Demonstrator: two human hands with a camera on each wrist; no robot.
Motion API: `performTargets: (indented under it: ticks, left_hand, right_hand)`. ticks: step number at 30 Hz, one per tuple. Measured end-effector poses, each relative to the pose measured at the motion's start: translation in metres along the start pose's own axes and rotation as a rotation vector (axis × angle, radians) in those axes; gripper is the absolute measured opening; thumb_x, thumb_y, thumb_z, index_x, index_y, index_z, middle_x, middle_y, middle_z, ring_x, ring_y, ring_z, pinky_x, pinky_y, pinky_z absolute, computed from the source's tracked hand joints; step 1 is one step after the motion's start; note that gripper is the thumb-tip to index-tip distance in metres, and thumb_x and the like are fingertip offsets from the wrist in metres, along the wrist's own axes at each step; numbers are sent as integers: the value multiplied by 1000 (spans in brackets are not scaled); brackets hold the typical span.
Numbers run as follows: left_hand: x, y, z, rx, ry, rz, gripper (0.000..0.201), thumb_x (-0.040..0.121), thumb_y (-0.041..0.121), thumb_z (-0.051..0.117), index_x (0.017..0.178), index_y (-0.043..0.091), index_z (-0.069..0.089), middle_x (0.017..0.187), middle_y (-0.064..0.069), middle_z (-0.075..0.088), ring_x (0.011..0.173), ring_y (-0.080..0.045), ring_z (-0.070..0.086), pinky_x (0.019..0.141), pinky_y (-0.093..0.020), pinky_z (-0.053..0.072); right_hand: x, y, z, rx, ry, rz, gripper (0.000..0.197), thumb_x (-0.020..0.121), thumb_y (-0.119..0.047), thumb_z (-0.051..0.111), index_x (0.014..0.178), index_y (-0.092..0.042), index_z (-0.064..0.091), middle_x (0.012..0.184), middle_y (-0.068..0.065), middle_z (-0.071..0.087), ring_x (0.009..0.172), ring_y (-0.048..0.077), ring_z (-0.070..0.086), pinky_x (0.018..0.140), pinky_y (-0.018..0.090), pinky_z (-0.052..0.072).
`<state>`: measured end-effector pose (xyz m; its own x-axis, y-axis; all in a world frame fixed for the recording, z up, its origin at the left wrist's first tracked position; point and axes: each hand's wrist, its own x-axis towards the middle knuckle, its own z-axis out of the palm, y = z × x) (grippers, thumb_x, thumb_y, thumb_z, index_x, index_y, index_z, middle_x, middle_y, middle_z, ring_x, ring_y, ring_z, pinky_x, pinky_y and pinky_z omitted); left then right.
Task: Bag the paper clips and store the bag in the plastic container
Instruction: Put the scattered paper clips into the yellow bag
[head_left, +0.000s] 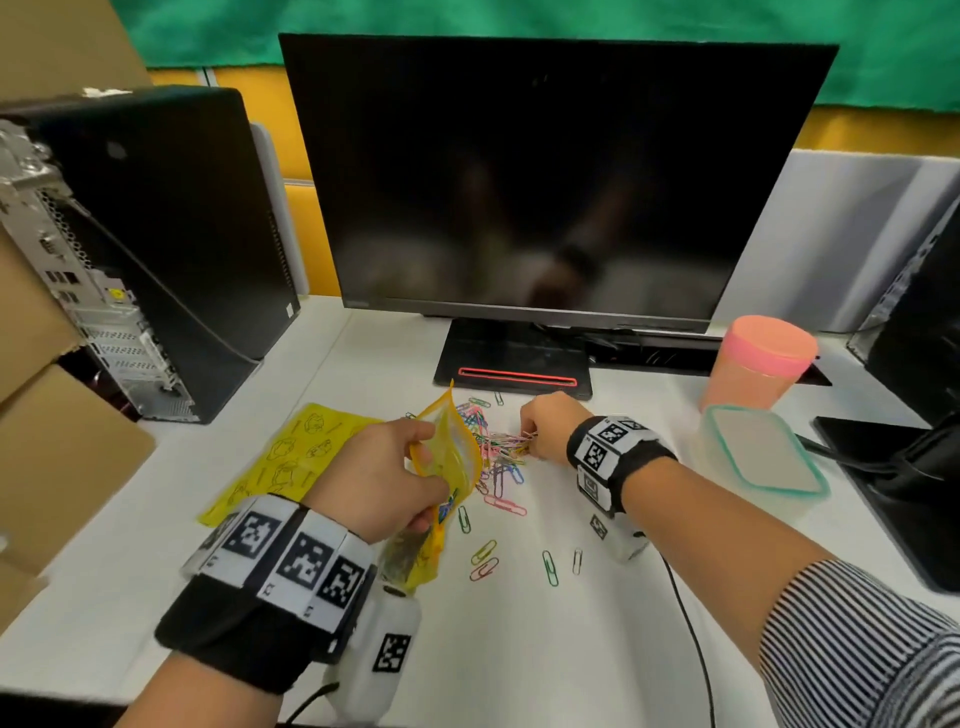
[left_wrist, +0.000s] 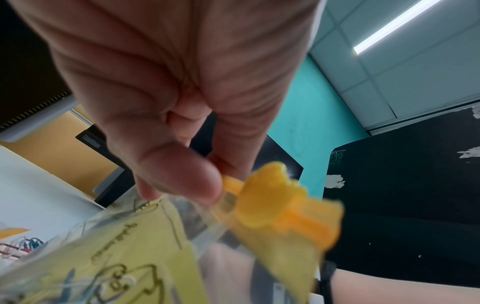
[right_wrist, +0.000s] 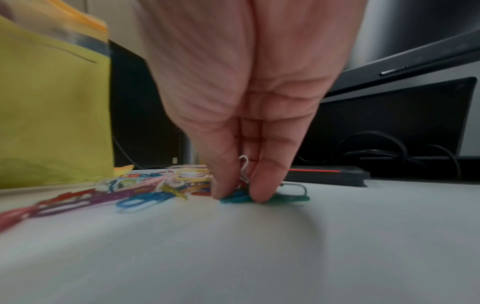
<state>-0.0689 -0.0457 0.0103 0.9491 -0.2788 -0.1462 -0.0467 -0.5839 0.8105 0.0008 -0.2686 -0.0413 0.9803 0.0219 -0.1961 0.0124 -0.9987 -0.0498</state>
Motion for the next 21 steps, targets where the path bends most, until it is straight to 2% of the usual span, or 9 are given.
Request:
performTargets:
  ticks: [4, 8, 10, 12, 15, 17, 19, 21]
  left_hand:
    - [-3, 1, 6, -2, -1, -1, 60, 76, 0, 65, 132, 12, 51, 92, -11, 66, 49, -25, 60, 66, -38, 60]
    - [-6, 4, 12, -5, -4, 0, 64, 73, 2, 69, 133, 12, 49, 99, -13, 66, 49, -25, 60, 67, -39, 59]
    - [-7, 6, 16, -2, -11, 2, 68, 71, 2, 72, 134, 13, 49, 98, -5, 60, 51, -25, 60, 65, -39, 58]
    - [-8, 9, 19, 0, -8, -2, 71, 69, 3, 74, 134, 14, 48, 92, 4, 54, 50, -25, 60, 65, -40, 58]
    - [-9, 12, 24, 30, 3, 5, 74, 67, 3, 75, 135, 13, 47, 89, 4, 55, 48, -23, 59, 62, -36, 57]
    - [-10, 13, 26, 62, 11, 9, 77, 66, 5, 76, 136, 13, 47, 93, -3, 62, 53, -24, 62, 66, -38, 60]
    - [-11, 15, 27, 80, 23, 8, 76, 65, 6, 76, 136, 13, 47, 95, -9, 65, 59, -26, 66, 70, -42, 60]
    - [-13, 17, 26, 97, 41, 6, 77, 65, 6, 76, 135, 13, 46, 98, -9, 65, 66, -29, 70, 70, -44, 60]
  right_hand:
    - [-20, 2, 7, -1, 15, -5, 22, 86, -7, 57, 104, -6, 69, 106, 14, 68, 99, 31, 63, 78, 29, 48]
    - [-42, 5, 0, 140, 91, 18, 16, 85, -11, 62, 97, -8, 72, 98, 10, 70, 93, 26, 63, 73, 24, 43]
    - [-55, 3, -15, 375, 183, 48, 9, 84, -12, 66, 89, -9, 72, 80, 4, 67, 76, 19, 62, 70, 24, 47]
    - [-72, -5, -33, 721, 208, 51, 4, 81, -7, 70, 82, -4, 70, 64, 4, 62, 58, 15, 60, 62, 25, 54]
    - [-92, -23, -56, 1104, 145, -14, 4, 78, 1, 71, 78, 3, 67, 63, 12, 63, 48, 14, 60, 57, 24, 58]
    - [-98, -36, -61, 1149, 81, -19, 9, 78, 2, 71, 84, 7, 68, 67, 14, 65, 47, 13, 60, 56, 23, 58]
    - [-101, -46, -58, 1045, 32, -7, 17, 76, -1, 74, 89, 9, 68, 68, 15, 65, 47, 14, 61, 57, 24, 58]
    - [-103, -52, -53, 937, 2, -11, 18, 75, -6, 76, 88, 6, 70, 64, 12, 66, 47, 13, 63, 56, 23, 58]
